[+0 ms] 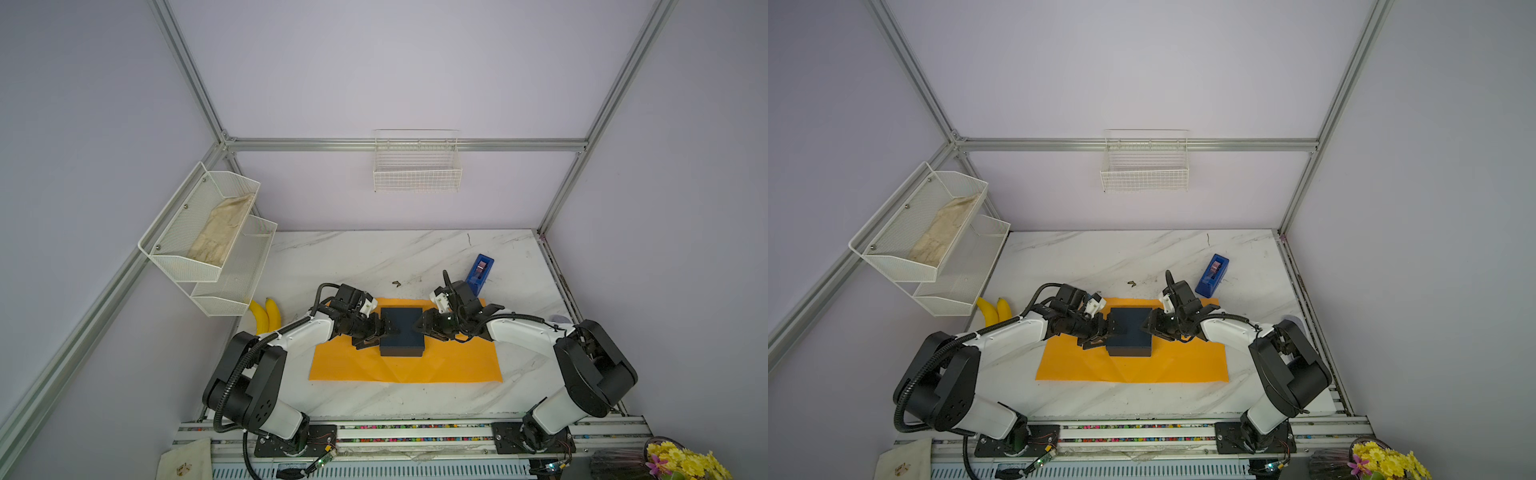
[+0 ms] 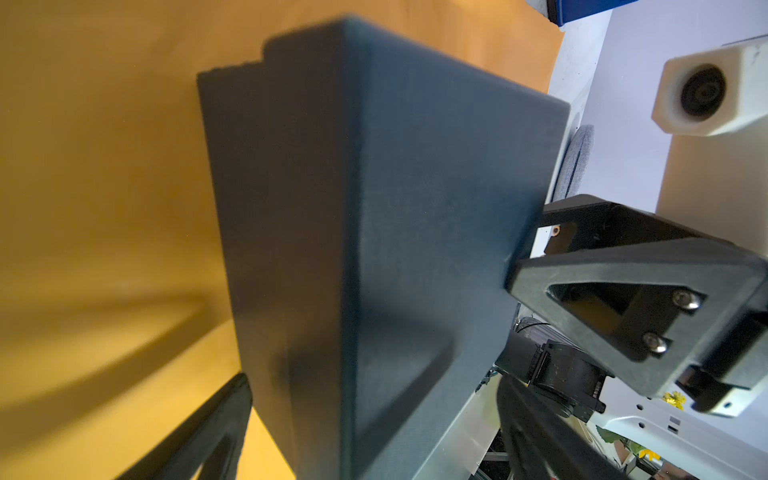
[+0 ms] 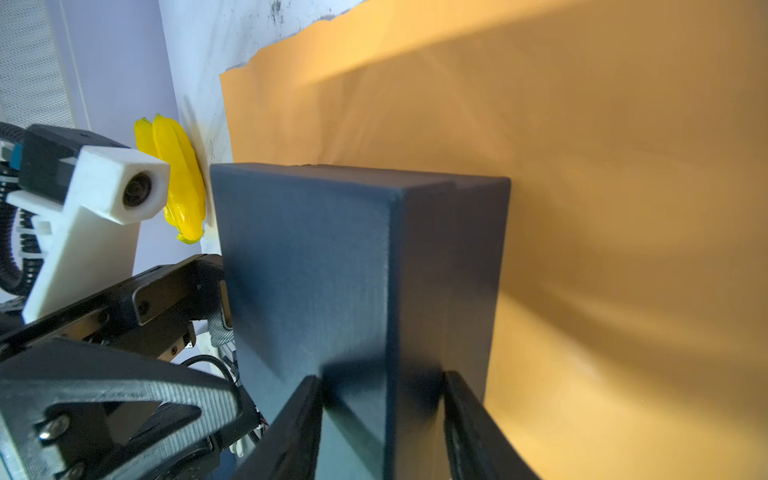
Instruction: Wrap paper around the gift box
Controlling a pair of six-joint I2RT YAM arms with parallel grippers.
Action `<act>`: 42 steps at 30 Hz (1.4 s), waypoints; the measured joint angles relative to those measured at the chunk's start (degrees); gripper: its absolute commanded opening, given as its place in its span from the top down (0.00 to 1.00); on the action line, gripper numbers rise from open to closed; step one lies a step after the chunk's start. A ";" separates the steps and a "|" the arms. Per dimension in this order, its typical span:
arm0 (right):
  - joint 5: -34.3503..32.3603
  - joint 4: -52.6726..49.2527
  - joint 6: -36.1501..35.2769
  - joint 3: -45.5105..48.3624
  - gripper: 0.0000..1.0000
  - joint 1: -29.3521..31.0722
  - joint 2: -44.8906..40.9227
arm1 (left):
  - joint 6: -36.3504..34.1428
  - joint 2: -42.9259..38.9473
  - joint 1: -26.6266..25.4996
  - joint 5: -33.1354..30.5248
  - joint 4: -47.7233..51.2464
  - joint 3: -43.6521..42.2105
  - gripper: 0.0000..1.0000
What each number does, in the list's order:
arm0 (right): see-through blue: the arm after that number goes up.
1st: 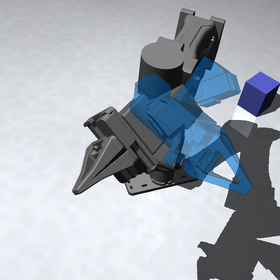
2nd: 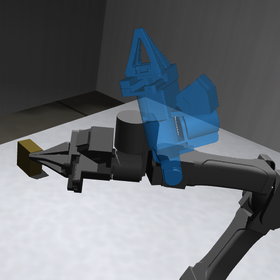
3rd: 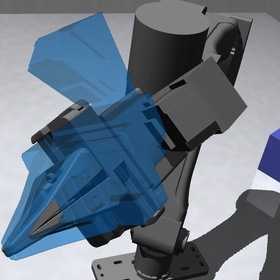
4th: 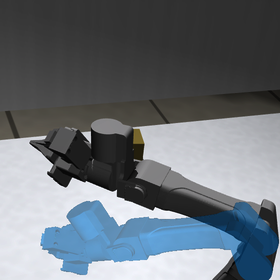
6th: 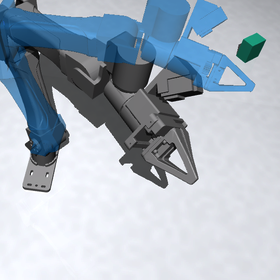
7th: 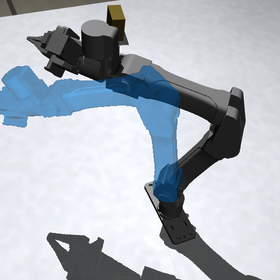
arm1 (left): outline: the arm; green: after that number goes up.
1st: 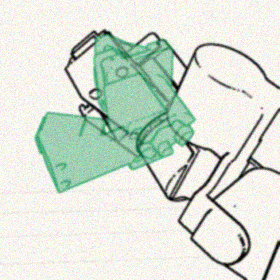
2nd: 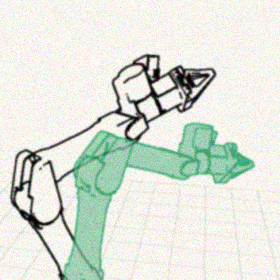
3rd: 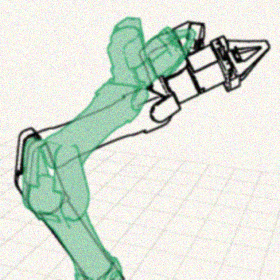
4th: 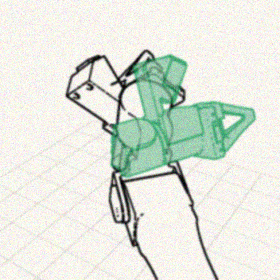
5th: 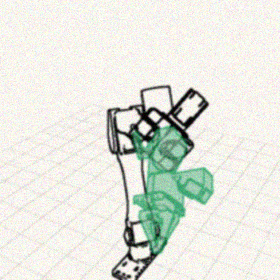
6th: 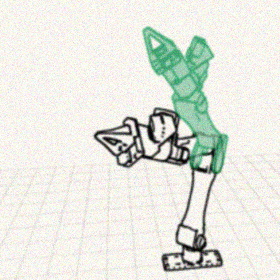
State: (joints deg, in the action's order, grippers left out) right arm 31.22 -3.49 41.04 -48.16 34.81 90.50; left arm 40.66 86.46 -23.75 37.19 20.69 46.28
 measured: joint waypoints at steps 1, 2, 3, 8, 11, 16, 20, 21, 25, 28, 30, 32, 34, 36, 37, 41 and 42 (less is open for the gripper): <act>-0.26 -0.13 -0.22 -0.09 0.50 0.00 0.00 | 0.00 0.00 0.00 0.02 0.00 0.00 0.09; -0.37 -0.20 -0.35 -0.15 0.50 0.00 0.00 | 0.00 0.00 0.00 0.04 0.00 0.00 0.09; -0.55 -0.28 -0.44 -0.22 0.50 0.00 0.00 | 0.00 0.00 0.00 0.09 0.00 0.00 0.09; -1.97 -1.77 -0.74 -0.33 0.50 -0.63 -1.03 | 0.02 0.00 0.00 0.09 0.00 0.00 0.09; -2.21 -2.71 -1.22 0.76 0.49 -4.13 -4.17 | 0.02 0.00 0.00 0.09 0.00 0.00 0.09; -1.33 -2.86 -3.28 5.99 0.49 -17.77 -11.39 | 0.02 0.00 0.09 0.09 0.00 0.00 0.09; -0.87 -4.66 -6.01 10.40 0.43 -28.48 -13.51 | 0.02 0.00 0.28 0.07 0.07 0.00 0.09; -1.03 -5.44 -6.73 11.30 0.40 -30.58 -13.60 | 0.00 0.00 0.37 0.07 0.15 0.00 0.09; -3.21 -8.09 -8.90 13.88 0.28 -35.78 -13.68 | 0.00 -0.22 0.72 0.02 0.59 0.00 0.09; -5.53 -9.29 -9.49 14.69 0.25 -36.54 -13.68 | 0.00 -0.52 0.87 0.02 0.81 0.00 0.09; -6.36 -9.49 -9.70 14.71 0.24 -36.54 -13.64 | 0.00 -0.55 0.87 0.04 0.83 0.00 0.09; -6.45 -9.46 -9.94 14.71 0.25 -36.54 -13.53 | 0.00 -0.55 0.87 0.04 0.87 0.00 0.09; -5.40 -9.38 -10.60 14.71 0.26 -36.54 -12.96 | -0.02 -0.55 0.90 0.04 0.90 0.00 0.09; -3.48 -9.27 -11.41 14.71 0.27 -36.54 -12.79 | -0.04 -0.55 0.92 0.07 0.96 0.00 0.08; -2.32 -9.38 -11.78 14.71 0.27 -36.59 -12.63 | -0.04 -0.55 0.94 0.04 1.03 0.00 0.08; 1.14 -9.66 -12.79 14.69 0.28 -36.59 -12.44 | -0.44 -0.55 1.20 0.07 1.25 0.00 0.08; 1.68 -9.68 -13.00 14.69 0.28 -36.59 -12.44 | -0.61 -0.55 1.22 0.07 1.25 0.00 0.08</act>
State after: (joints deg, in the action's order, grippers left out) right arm 32.91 -13.17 28.03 -33.47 -1.78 78.06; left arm 40.05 85.91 -22.52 37.26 21.93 46.28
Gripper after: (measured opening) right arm 0.721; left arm 0.916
